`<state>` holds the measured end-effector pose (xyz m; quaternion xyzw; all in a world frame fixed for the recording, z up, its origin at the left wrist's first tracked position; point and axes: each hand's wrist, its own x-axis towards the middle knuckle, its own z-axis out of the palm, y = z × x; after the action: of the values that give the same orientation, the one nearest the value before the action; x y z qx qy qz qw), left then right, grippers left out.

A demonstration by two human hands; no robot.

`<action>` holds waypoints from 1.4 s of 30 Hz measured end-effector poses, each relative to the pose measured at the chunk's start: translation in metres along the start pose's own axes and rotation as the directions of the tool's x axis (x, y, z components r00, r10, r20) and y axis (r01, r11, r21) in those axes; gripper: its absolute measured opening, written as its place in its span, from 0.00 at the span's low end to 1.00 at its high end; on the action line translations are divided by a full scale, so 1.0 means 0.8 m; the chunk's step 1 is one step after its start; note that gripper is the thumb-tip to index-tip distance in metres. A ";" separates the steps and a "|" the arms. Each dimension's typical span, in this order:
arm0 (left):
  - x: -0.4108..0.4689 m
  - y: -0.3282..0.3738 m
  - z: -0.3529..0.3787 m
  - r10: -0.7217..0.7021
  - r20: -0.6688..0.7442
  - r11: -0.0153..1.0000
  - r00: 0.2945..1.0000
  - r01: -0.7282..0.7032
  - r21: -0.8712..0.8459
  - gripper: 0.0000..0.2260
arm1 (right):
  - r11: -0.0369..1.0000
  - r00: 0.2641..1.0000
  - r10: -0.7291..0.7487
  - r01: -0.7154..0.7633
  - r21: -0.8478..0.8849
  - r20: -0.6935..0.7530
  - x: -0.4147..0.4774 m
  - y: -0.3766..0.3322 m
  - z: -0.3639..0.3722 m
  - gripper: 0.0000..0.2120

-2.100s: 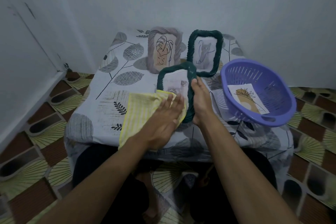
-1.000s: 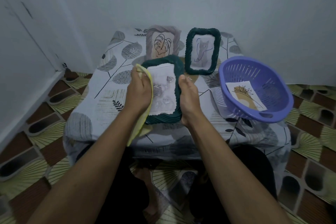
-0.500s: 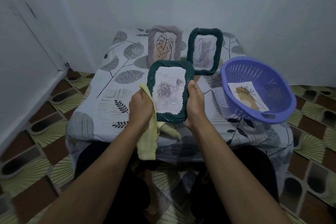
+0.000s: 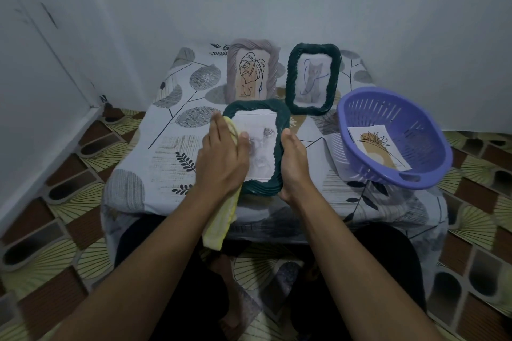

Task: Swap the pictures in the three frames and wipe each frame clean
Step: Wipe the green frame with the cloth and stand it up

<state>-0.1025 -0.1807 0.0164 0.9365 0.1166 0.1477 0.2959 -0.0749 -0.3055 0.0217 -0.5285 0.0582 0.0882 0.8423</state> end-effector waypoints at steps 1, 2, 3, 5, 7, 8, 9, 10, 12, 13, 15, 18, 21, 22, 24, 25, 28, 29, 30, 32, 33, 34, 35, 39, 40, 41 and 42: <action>0.010 0.000 -0.002 0.003 -0.013 1.000 1.000 -0.003 0.020 0.32 | 1.000 1.000 -0.004 0.005 -0.010 0.029 -0.002 0.004 0.002 0.18; 0.021 0.000 -0.006 0.003 -0.030 0.999 1.000 -0.002 0.041 0.32 | 1.000 0.998 -0.009 0.011 -0.022 0.056 -0.004 0.008 0.004 0.18; 0.032 0.000 -0.010 0.003 -0.042 0.998 0.999 0.000 0.062 0.33 | 0.999 0.997 -0.011 0.014 -0.035 0.079 -0.006 0.009 0.007 0.18; 0.046 0.002 -0.017 0.029 -0.048 0.994 0.998 -0.024 0.104 0.33 | 0.998 0.995 -0.018 0.023 -0.054 0.099 -0.007 0.007 0.011 0.17; 0.047 0.001 -0.014 0.117 0.007 0.979 0.993 -0.116 0.165 0.32 | 0.997 0.995 -0.039 0.046 -0.069 0.097 -0.006 -0.001 0.012 0.16; 0.044 0.000 -0.011 0.178 0.053 0.964 0.983 -0.185 0.190 0.32 | 0.995 0.995 -0.053 0.060 -0.077 0.088 -0.003 -0.007 0.012 0.15; 0.038 -0.001 -0.007 0.247 0.108 0.944 0.963 -0.265 0.197 0.31 | 0.993 0.995 -0.069 0.076 -0.090 0.078 0.000 -0.012 0.011 0.15; 0.028 -0.002 -0.003 0.326 0.165 0.918 0.931 -0.353 0.180 0.31 | 0.991 0.994 -0.083 0.089 -0.101 0.065 0.004 -0.017 0.009 0.15; 0.007 -0.007 0.004 0.498 0.249 0.838 0.831 -0.534 0.108 0.30 | 0.987 0.994 -0.104 0.106 -0.119 0.017 0.011 -0.027 0.004 0.16; -0.001 -0.013 0.007 0.571 0.267 0.787 0.777 -0.610 0.092 0.29 | 0.988 0.994 -0.106 0.106 -0.112 0.001 0.015 -0.029 0.001 0.17; -0.006 -0.028 0.009 0.631 0.255 0.720 0.733 -0.675 0.161 0.27 | 0.993 0.996 -0.084 0.084 -0.086 -0.007 0.016 -0.029 -0.004 0.18; 0.011 -0.039 0.000 0.454 0.164 0.842 0.876 -0.482 0.243 0.24 | 0.995 0.996 -0.059 0.064 -0.077 0.061 0.013 -0.024 -0.004 0.18; 0.043 -0.035 -0.013 0.209 0.069 0.955 0.975 -0.219 0.201 0.26 | 0.995 0.990 -0.016 0.030 -0.100 0.143 0.001 -0.018 0.002 0.16; 0.052 -0.030 -0.017 0.148 0.047 0.968 0.988 -0.154 0.200 0.28 | 0.994 0.987 0.004 0.014 -0.106 0.163 -0.003 -0.015 0.005 0.16; 0.060 -0.014 -0.022 0.089 0.036 0.971 0.995 -0.095 0.220 0.31 | 0.994 0.986 0.032 -0.013 -0.112 0.165 -0.007 -0.010 0.011 0.17; 0.058 -0.005 -0.020 0.107 0.045 0.966 0.993 -0.115 0.233 0.32 | 0.994 0.987 0.027 -0.010 -0.110 0.160 -0.007 -0.010 0.015 0.16; 0.028 0.022 -0.004 0.311 0.144 0.928 0.939 -0.333 0.166 0.32 | 0.994 0.993 -0.011 0.024 -0.111 0.115 0.000 -0.016 0.020 0.12; 0.014 0.027 0.002 0.390 0.185 0.904 0.902 -0.413 0.107 0.33 | 0.993 0.996 -0.017 0.027 -0.113 0.090 0.003 -0.020 0.018 0.12; 0.001 0.028 0.007 0.460 0.224 0.874 0.859 -0.483 0.060 0.33 | 0.994 0.998 -0.023 0.029 -0.107 0.060 0.007 -0.022 0.013 0.12; -0.019 0.019 0.014 0.567 0.284 0.804 0.773 -0.594 0.011 0.31 | 0.996 1.000 -0.018 0.018 -0.085 0.006 0.012 -0.026 0.002 0.13; -0.026 0.011 0.017 0.604 0.302 0.769 0.738 -0.638 0.021 0.30 | 0.997 1.000 -0.016 0.015 -0.071 -0.012 0.014 -0.026 -0.004 0.14; -0.029 0.002 0.019 0.625 0.308 0.738 0.717 -0.672 0.068 0.29 | 0.998 1.000 -0.017 0.015 -0.054 -0.021 0.015 -0.026 -0.008 0.14; -0.030 -0.006 0.019 0.625 0.300 0.716 0.720 -0.682 0.145 0.28 | 0.999 1.000 -0.014 0.013 -0.037 -0.026 0.014 -0.026 -0.011 0.15; 0.000 -0.017 0.010 0.381 0.172 0.840 0.908 -0.418 0.345 0.25 | 1.000 1.000 0.015 -0.015 0.010 0.023 0.007 -0.021 -0.006 0.17; 0.010 -0.014 0.006 0.296 0.141 0.885 0.945 -0.327 0.333 0.26 | 1.000 0.999 0.020 -0.021 0.013 0.046 0.005 -0.019 -0.002 0.17; 0.020 -0.010 0.003 0.234 0.108 0.913 0.966 -0.257 0.318 0.26 | 1.000 0.998 0.025 -0.026 0.011 0.060 0.002 -0.019 0.003 0.16; 0.027 -0.005 0.001 0.199 0.076 0.928 0.977 -0.213 0.307 0.27 | 1.000 0.997 0.026 -0.027 0.016 0.077 -0.001 -0.019 0.007 0.15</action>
<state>-0.0827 -0.1714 0.0180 0.9816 0.0334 0.1372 0.1289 -0.0720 -0.3072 0.0378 -0.5169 0.0335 0.1192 0.8470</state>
